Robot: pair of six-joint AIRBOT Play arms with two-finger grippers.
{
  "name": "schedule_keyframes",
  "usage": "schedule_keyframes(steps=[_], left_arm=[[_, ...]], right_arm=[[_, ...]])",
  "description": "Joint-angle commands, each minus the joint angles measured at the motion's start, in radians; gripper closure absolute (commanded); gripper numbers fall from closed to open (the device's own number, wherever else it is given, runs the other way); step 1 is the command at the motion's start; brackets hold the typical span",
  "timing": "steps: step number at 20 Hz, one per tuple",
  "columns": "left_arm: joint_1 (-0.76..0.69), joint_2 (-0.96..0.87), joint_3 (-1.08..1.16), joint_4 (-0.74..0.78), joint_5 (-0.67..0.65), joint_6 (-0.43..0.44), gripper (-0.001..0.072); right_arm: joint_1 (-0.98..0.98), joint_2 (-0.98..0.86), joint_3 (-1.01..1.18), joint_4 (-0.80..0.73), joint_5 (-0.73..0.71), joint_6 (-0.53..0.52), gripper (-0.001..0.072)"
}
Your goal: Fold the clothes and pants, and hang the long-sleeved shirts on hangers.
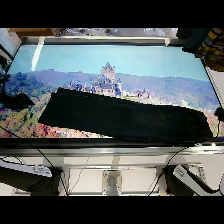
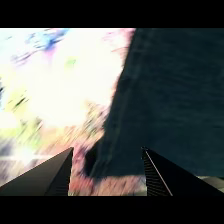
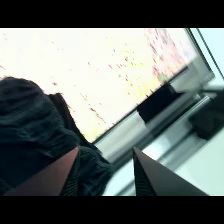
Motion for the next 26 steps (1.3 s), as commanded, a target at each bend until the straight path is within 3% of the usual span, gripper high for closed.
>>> schedule_keyframes(steps=[1, 5, 7, 9, 12, 16, 17, 19, 22, 26], left_arm=[[-0.074, -0.033, -0.022, -0.058, 0.126, 0.053, 0.0229], [-0.273, -0.087, -0.022, 0.025, 0.399, 0.022, 0.0237], [-0.357, -0.108, -0.021, 0.116, 0.552, -0.092, 0.0244], [-0.386, -0.13, -0.014, 0.173, 0.597, -0.159, 0.0244], [-0.386, -0.152, -0.01, 0.171, 0.607, -0.173, 0.0275], [-0.389, -0.155, -0.01, 0.171, 0.609, -0.172, 0.0479], [-0.391, -0.155, -0.01, 0.171, 0.609, -0.172, 0.0494], [-0.395, -0.151, -0.01, 0.171, 0.599, -0.171, 0.0685], [-0.406, -0.111, -0.01, 0.171, 0.6, -0.122, 0.0687], [-0.415, -0.002, -0.01, 0.101, 0.669, 0.043, 0.0689]], right_arm=[[-0.003, 0.041, 0.0, 0.17, -0.016, -0.038, 0.0334], [-0.003, 0.042, -0.017, 0.304, -0.016, -0.092, 0.0334], [-0.003, 0.042, -0.023, 0.304, -0.011, -0.094, 0.0334], [-0.003, 0.042, -0.025, 0.303, -0.009, -0.111, 0.0333], [-0.003, 0.042, -0.025, 0.304, -0.011, -0.112, 0.0334], [-0.003, 0.042, -0.025, 0.304, -0.021, -0.112, 0.0334], [-0.003, 0.042, -0.025, 0.304, -0.02, -0.112, 0.0334], [-0.003, 0.042, -0.025, 0.304, -0.017, -0.112, 0.0334], [-0.003, 0.042, -0.025, 0.305, -0.016, -0.112, 0.0334], [-0.003, 0.042, -0.025, 0.305, -0.018, -0.112, 0.0334]])
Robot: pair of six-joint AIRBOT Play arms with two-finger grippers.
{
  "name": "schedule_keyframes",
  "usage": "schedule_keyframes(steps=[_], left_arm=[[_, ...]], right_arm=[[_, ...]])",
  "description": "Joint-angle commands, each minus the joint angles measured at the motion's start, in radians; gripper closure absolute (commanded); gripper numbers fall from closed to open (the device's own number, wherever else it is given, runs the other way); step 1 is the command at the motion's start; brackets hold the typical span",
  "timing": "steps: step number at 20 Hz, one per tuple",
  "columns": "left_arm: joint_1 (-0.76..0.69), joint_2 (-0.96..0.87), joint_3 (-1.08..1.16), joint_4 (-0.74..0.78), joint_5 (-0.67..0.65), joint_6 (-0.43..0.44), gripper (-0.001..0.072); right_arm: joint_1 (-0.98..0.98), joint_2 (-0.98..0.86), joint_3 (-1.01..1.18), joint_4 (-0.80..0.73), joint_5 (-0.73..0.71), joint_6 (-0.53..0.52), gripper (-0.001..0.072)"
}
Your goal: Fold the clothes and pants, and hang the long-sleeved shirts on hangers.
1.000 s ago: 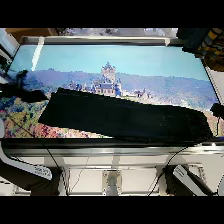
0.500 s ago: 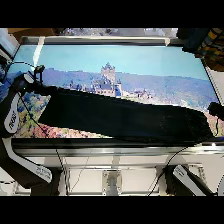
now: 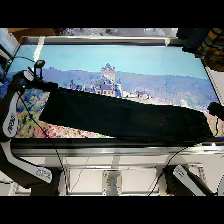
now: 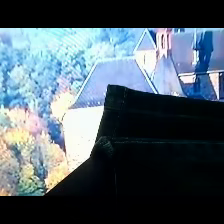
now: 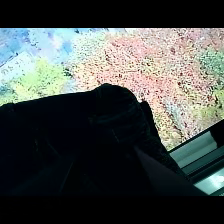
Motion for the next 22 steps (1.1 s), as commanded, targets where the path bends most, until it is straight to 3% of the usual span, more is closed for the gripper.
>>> schedule_keyframes(steps=[1, 4, 13, 15, 16, 22], left_arm=[[-0.006, 0.08, 0.001, -0.092, 0.043, 0.177, 0.0689], [-0.005, 0.094, 0.001, -0.179, 0.051, 0.262, 0.0688], [-0.005, -0.061, 0.001, -0.178, 0.14, 0.234, 0.0664], [-0.005, -0.066, 0.001, -0.177, 0.151, 0.234, 0.0385], [-0.005, -0.064, 0.005, -0.177, 0.151, 0.231, 0.0329], [0.019, 0.011, 0.009, -0.173, 0.158, 0.178, 0.033]], right_arm=[[0.0, 0.0, 0.0, 0.001, -0.002, 0.0, 0.0334], [0.0, 0.0, 0.0, 0.001, -0.006, 0.0, 0.0334], [0.0, 0.0, 0.0, 0.008, -0.004, 0.002, 0.0334], [0.0, 0.0, 0.0, 0.021, 0.003, 0.001, 0.0334], [0.0, 0.0, 0.0, 0.024, 0.006, 0.001, 0.0334], [0.0, 0.0, 0.0, 0.026, 0.039, 0.001, 0.0334]])
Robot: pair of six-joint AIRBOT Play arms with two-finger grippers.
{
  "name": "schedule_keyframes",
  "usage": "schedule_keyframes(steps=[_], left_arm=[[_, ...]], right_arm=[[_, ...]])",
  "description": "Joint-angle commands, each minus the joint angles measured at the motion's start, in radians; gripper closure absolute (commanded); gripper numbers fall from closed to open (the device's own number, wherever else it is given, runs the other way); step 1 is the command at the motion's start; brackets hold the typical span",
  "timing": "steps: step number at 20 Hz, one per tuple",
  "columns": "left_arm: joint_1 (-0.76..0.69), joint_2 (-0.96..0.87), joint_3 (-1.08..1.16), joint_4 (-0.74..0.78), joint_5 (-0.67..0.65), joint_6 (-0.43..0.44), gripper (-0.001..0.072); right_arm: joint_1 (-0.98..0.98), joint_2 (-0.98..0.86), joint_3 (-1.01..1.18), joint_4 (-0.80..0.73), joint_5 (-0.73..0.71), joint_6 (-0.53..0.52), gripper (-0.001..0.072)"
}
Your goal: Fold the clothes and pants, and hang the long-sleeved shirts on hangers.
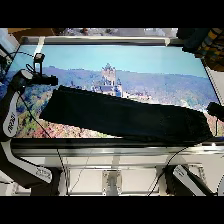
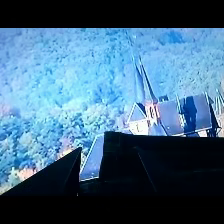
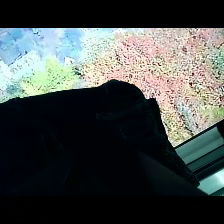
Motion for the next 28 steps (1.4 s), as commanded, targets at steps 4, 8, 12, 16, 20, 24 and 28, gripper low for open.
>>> schedule_keyframes(steps=[4, 8, 12, 16, 20, 24, 28], left_arm=[[0.071, 0.019, 0.001, 0.003, -0.146, -0.087, 0.0359], [0.094, -0.024, 0.001, -0.001, -0.181, -0.082, 0.0363], [0.072, -0.089, 0.001, -0.002, -0.175, -0.082, 0.0366], [0.041, -0.119, 0.001, 0.001, -0.17, -0.063, 0.0492], [0.043, -0.116, 0.002, -0.002, -0.177, -0.065, 0.0686], [0.03, -0.014, 0.002, -0.001, -0.202, -0.045, 0.0688], [0.024, 0.219, 0.002, -0.034, -0.208, 0.004, 0.0689]], right_arm=[[0.0, 0.0, 0.0, 0.003, 0.018, 0.0, 0.0334], [0.0, 0.0, 0.0, 0.004, 0.014, 0.0, 0.0333], [0.0, 0.0, 0.0, 0.004, 0.014, 0.0, 0.0334], [0.0, 0.0, 0.0, 0.005, 0.014, 0.0, 0.0334], [0.0, 0.0, 0.0, 0.005, 0.014, 0.0, 0.0333], [0.0, 0.0, 0.0, 0.005, 0.015, 0.0, 0.0334], [0.0, 0.0, 0.0, 0.004, 0.016, 0.0, 0.0334]])
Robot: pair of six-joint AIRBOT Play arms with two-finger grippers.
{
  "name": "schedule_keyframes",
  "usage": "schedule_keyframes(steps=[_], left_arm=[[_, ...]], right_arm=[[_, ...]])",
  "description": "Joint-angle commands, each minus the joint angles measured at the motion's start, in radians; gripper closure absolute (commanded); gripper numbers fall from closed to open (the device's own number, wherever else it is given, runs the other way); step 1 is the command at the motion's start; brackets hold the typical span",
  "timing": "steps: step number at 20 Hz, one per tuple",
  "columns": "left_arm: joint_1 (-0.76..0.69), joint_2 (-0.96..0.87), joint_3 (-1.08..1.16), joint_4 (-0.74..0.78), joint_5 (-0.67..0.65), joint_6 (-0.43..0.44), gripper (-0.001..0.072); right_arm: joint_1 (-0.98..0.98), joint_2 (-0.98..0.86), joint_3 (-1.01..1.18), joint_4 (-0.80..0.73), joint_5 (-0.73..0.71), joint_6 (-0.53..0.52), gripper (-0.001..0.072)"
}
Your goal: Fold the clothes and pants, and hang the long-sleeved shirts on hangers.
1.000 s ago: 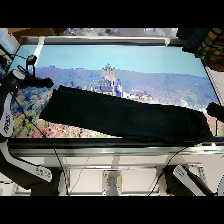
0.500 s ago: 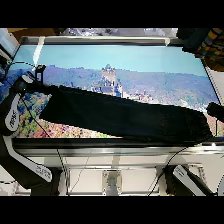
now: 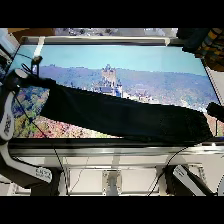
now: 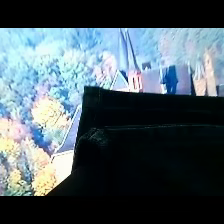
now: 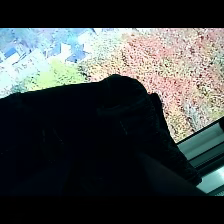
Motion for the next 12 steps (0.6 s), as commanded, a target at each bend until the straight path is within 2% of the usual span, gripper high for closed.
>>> schedule_keyframes(steps=[1, 3, 5, 10, 12], left_arm=[[-0.004, 0.189, 0.001, -0.055, -0.011, 0.068, 0.0689], [-0.004, 0.282, 0.001, -0.107, -0.016, 0.137, 0.0689], [0.0, 0.321, 0.001, -0.111, 0.008, 0.147, 0.0689], [0.012, 0.231, 0.001, -0.111, -0.02, 0.044, 0.0688], [0.012, 0.217, 0.001, -0.111, -0.045, 0.041, 0.0688]], right_arm=[[0.0, 0.0, 0.0, 0.0, 0.001, 0.0, 0.0334], [0.0, 0.0, 0.0, 0.0, -0.002, 0.0, 0.0334], [0.0, 0.0, 0.0, 0.0, -0.014, 0.0, 0.0334], [0.0, 0.0, 0.0, -0.001, -0.022, -0.012, 0.0334], [0.0, 0.0, 0.0, -0.001, -0.021, -0.019, 0.0334]])
